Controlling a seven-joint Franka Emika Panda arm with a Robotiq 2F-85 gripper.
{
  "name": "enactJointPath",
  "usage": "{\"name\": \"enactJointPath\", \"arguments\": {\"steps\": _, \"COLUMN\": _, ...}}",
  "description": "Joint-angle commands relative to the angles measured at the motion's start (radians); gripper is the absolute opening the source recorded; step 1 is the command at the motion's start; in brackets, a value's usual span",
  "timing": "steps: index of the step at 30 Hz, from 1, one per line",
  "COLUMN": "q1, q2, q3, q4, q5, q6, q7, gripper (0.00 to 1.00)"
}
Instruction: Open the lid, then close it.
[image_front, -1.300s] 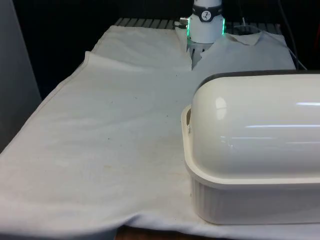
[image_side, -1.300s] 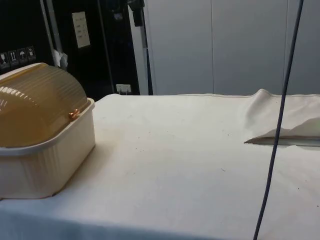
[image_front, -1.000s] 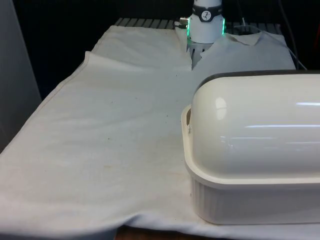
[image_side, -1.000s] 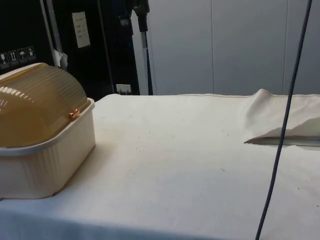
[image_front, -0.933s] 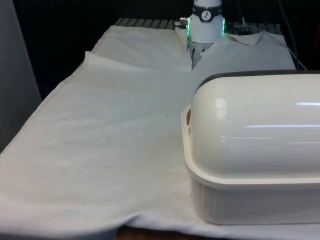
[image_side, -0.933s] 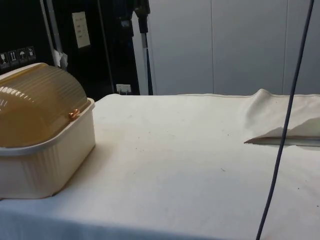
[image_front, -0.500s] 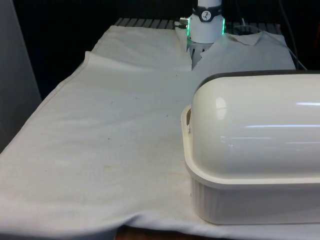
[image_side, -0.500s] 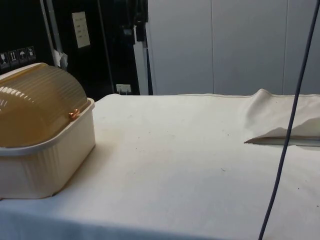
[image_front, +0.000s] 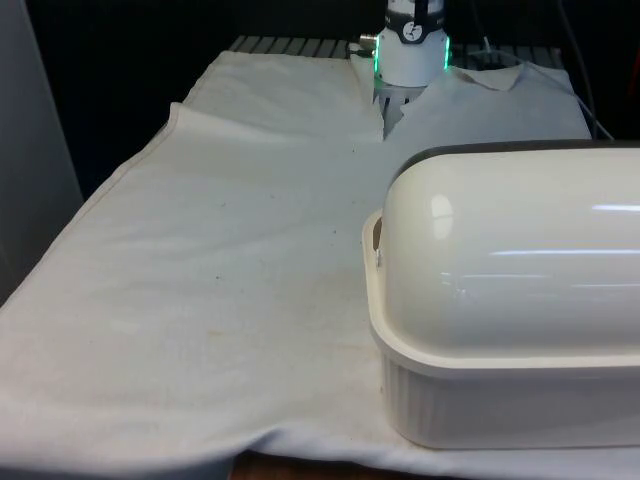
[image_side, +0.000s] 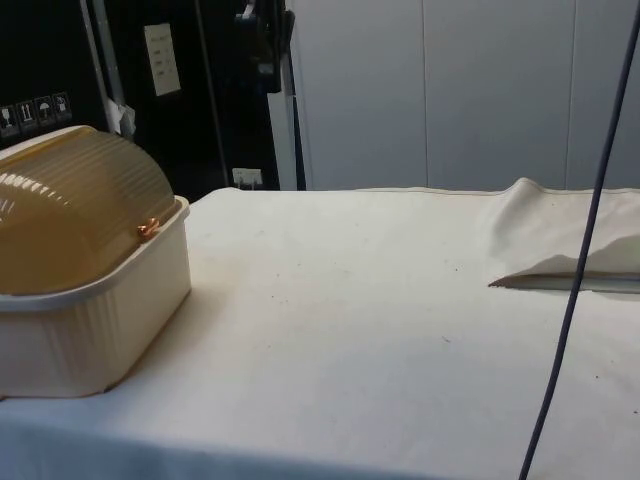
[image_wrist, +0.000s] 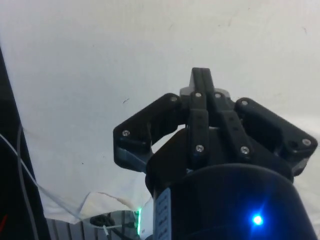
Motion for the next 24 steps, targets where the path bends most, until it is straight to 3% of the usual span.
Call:
{"name": "enactJointPath", "arguments": {"steps": 1, "q1": 0.004, "q2": -0.014, "q3": 0.005, "q4": -0.024, "q5": 0.009, "q6": 0.033, "q7": 0.0, "gripper": 0.0}}
{"name": "enactJointPath", "arguments": {"steps": 6, "q1": 0.002, "q2": -0.019, "q3": 0.017, "q4": -0.046, "q5": 0.018, "q6": 0.064, "q7": -0.001, "gripper": 0.0}}
{"name": "enactJointPath", "arguments": {"steps": 13, "q1": 0.009, "q2": -0.02, "q3": 0.032, "q4": -0.061, "q5": 0.063, "q6": 0.129, "q7": -0.033, "gripper": 0.0}}
{"name": "enactJointPath", "arguments": {"steps": 14, "q1": 0.005, "q2": -0.016, "q3": 0.032, "q4": -0.055, "q5": 0.051, "q6": 0.114, "q7": -0.026, "gripper": 0.0}}
{"name": "enactJointPath", "arguments": {"steps": 21, "q1": 0.011, "q2": -0.018, "q3": 0.047, "q4": -0.075, "q5": 0.096, "q6": 0.189, "q7": -0.061, "gripper": 0.0}}
{"name": "enactJointPath", "arguments": {"steps": 22, "q1": 0.007, "q2": -0.016, "q3": 0.046, "q4": -0.069, "q5": 0.08, "q6": 0.169, "q7": -0.051, "gripper": 0.0}}
{"name": "enactJointPath", "arguments": {"steps": 24, "q1": 0.011, "q2": -0.018, "q3": 0.052, "q4": -0.078, "q5": 0.104, "q6": 0.203, "q7": -0.068, "gripper": 0.0}}
